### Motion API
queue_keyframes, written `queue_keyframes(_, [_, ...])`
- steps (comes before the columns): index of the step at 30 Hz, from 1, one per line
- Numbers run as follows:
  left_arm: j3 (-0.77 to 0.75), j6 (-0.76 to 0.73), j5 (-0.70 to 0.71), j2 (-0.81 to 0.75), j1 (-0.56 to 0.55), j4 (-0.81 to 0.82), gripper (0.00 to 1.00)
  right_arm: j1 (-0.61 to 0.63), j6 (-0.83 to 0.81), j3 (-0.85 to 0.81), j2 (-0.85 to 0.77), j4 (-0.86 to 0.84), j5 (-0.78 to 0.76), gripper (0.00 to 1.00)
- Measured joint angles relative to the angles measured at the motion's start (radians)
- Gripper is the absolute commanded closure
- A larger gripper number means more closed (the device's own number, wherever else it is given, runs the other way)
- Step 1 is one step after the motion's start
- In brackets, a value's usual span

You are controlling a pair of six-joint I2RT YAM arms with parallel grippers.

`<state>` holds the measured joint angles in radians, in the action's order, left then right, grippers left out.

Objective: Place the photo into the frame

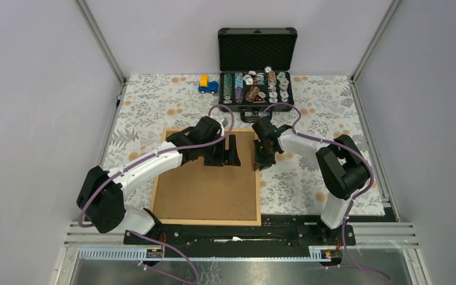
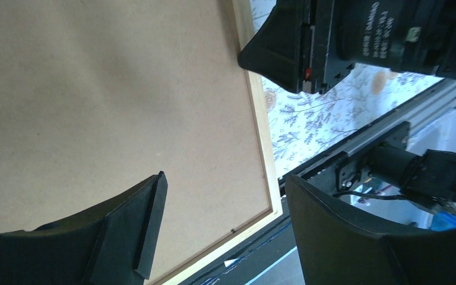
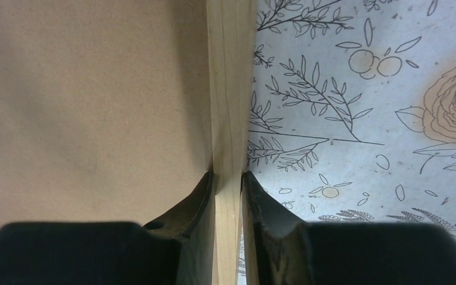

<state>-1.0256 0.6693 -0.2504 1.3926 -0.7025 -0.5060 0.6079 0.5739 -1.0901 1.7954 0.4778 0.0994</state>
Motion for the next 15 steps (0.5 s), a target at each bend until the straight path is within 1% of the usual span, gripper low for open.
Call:
queue_keyframes(5, [-0.041, 0.029, 0.073, 0.061, -0.087, -0.034, 0.22, 0.002, 0.035, 0.002, -0.008, 0.003, -0.01, 1.0])
queue_keyframes(12, [-0.126, 0.051, 0.127, 0.163, -0.183, -0.016, 0.26, 0.006, 0.112, 0.043, -0.062, 0.007, -0.019, 1.0])
queue_keyframes(14, [-0.126, 0.065, 0.145, 0.17, -0.214, 0.005, 0.26, 0.006, 0.141, 0.047, -0.093, 0.024, -0.006, 1.0])
queue_keyframes(15, [-0.126, 0.07, 0.154, 0.17, -0.229, 0.011, 0.24, 0.006, 0.152, 0.047, -0.106, 0.03, -0.001, 1.0])
